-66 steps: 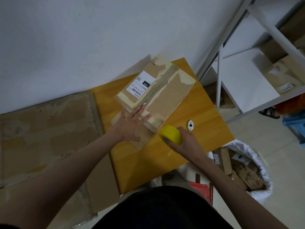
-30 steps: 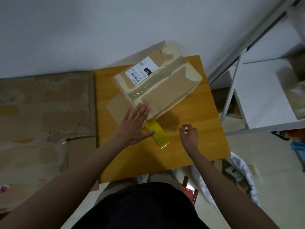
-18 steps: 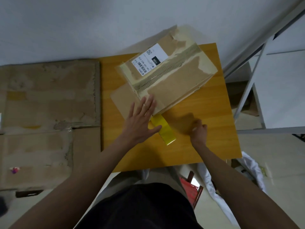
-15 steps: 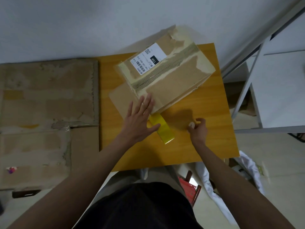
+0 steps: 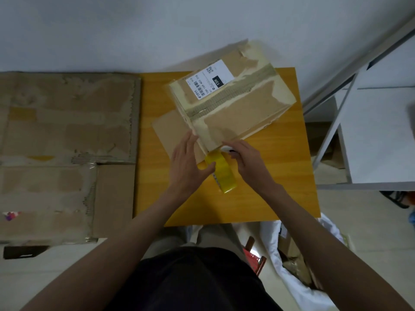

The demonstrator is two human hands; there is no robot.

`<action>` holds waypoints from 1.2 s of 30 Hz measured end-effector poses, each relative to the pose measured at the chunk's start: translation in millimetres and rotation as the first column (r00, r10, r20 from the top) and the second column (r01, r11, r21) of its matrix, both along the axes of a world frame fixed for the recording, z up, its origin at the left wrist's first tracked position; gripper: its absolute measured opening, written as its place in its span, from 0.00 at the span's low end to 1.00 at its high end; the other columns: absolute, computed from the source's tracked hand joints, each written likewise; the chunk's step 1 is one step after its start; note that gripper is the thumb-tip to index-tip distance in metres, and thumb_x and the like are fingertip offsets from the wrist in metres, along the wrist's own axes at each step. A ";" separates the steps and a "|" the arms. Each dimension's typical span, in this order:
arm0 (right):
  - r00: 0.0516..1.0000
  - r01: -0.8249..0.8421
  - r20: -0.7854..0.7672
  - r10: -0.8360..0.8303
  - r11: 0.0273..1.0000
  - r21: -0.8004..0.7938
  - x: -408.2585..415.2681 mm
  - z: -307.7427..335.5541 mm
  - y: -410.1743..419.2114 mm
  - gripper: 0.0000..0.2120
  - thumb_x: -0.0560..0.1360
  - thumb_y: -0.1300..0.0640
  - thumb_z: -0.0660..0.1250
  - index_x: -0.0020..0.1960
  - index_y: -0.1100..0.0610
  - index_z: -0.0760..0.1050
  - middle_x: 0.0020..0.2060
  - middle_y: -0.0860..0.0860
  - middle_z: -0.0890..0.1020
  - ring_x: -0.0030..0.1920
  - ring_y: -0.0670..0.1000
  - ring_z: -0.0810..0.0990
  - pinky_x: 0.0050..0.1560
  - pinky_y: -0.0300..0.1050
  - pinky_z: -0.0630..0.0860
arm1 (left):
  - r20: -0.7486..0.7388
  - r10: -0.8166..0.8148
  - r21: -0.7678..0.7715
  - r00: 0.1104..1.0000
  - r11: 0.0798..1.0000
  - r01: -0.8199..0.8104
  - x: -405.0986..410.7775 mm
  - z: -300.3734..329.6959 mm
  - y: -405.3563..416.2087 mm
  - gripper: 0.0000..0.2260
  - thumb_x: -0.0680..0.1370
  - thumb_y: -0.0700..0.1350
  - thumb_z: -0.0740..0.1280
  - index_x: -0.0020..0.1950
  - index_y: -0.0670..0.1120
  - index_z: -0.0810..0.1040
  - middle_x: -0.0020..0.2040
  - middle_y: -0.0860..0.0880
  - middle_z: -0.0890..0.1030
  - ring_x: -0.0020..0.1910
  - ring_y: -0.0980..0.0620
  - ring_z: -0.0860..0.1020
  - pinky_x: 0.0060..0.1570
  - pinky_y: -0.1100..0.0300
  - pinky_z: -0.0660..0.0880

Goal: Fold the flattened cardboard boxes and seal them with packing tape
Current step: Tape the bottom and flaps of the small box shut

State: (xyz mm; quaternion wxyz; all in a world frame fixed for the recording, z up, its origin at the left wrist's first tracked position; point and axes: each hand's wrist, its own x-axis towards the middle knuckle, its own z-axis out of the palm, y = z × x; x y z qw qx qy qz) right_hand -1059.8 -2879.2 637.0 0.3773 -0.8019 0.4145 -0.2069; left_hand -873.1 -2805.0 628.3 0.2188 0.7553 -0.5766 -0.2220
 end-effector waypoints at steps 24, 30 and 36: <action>0.943 -0.257 -0.260 0.208 0.950 -0.174 27.7 1.4 -19.3 0.03 0.78 0.59 0.68 0.46 0.57 0.75 0.44 0.51 0.75 0.36 0.55 0.76 0.29 0.51 0.72 | -0.584 0.779 0.747 0.226 0.626 -0.226 -50.8 9.7 -0.9 0.18 0.75 0.50 0.75 0.59 0.40 0.81 0.56 0.44 0.83 0.52 0.47 0.80 0.39 0.59 0.71; 0.922 -0.264 -0.339 0.187 0.944 -0.196 16.6 1.9 -28.0 0.03 0.77 0.60 0.68 0.46 0.57 0.75 0.43 0.52 0.76 0.38 0.55 0.77 0.31 0.52 0.73 | -0.579 0.775 0.749 0.252 0.628 -0.212 -50.6 8.3 -0.9 0.20 0.74 0.50 0.75 0.61 0.40 0.81 0.57 0.44 0.83 0.50 0.48 0.80 0.44 0.58 0.71; 0.885 -0.053 -0.465 0.004 0.994 -0.092 -28.2 -17.7 -41.9 0.02 0.77 0.65 0.68 0.49 0.61 0.79 0.48 0.55 0.78 0.43 0.60 0.78 0.36 0.54 0.73 | -0.591 0.763 0.743 0.262 0.642 -0.191 -49.4 7.1 -1.8 0.22 0.74 0.50 0.75 0.63 0.38 0.79 0.59 0.43 0.83 0.49 0.49 0.80 0.51 0.56 0.70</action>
